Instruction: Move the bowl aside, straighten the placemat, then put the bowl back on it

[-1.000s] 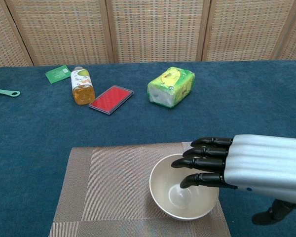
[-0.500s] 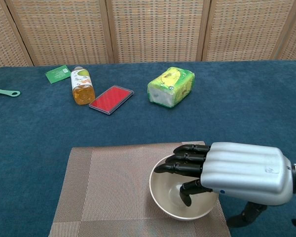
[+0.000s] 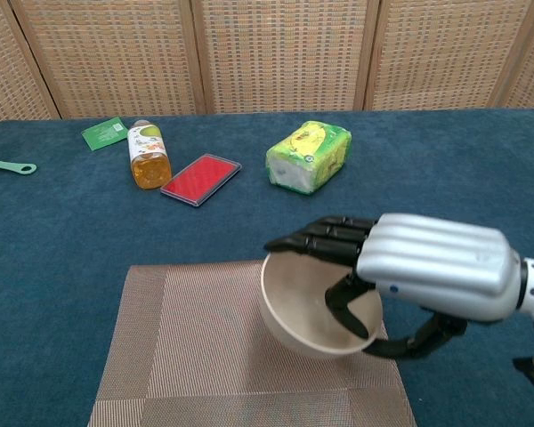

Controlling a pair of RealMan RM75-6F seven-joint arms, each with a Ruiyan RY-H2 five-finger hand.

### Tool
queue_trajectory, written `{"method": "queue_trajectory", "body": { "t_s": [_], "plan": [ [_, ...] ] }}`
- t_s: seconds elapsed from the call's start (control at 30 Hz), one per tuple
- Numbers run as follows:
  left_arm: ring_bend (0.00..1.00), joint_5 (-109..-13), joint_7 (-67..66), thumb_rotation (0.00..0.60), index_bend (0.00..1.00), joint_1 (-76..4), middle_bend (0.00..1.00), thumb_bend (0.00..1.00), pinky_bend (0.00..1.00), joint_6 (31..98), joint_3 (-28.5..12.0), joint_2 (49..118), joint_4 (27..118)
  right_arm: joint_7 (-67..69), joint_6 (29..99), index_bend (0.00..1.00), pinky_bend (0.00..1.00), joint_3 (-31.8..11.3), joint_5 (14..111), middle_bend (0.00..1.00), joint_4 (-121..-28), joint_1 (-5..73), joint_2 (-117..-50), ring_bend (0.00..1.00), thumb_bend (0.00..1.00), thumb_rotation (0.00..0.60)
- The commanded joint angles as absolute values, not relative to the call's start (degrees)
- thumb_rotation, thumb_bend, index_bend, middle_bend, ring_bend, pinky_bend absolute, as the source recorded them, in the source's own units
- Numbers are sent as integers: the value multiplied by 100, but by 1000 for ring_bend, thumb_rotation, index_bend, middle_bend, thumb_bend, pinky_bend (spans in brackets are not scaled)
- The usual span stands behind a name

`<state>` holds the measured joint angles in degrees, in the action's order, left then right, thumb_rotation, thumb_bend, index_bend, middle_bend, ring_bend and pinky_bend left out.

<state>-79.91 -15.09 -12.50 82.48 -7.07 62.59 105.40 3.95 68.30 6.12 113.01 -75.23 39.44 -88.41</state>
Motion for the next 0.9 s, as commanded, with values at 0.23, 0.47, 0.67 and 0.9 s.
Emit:
{"method": "queue_trajectory", "body": {
  "t_s": [0.23,0.47,0.67,0.9],
  "plan": [
    [0,-7955,-1470,600,0,-1271,0,0,0,8203,-718,6247,10529,221,6529,751,0,-261,10102,0,-7437,4105,-8047,0,576,600],
    [0,-7895,-1403,600,0,-1297,0,0,0,8138,-735,6221,10518,-269,4963,751,0,-972,8370,0,-6809,4472,-7839,0,576,600],
    [0,-7764,-1374,600,0,-1325,0,0,0,8051,-763,6185,10513,-638,4007,753,0,-1258,7235,0,-6282,4731,-8003,0,577,600],
    [0,-7610,-1398,600,0,-1377,0,0,0,7971,-809,6218,10445,-1006,3104,753,0,-1414,5873,0,-4978,4983,-8631,0,576,600]
  ]
}}
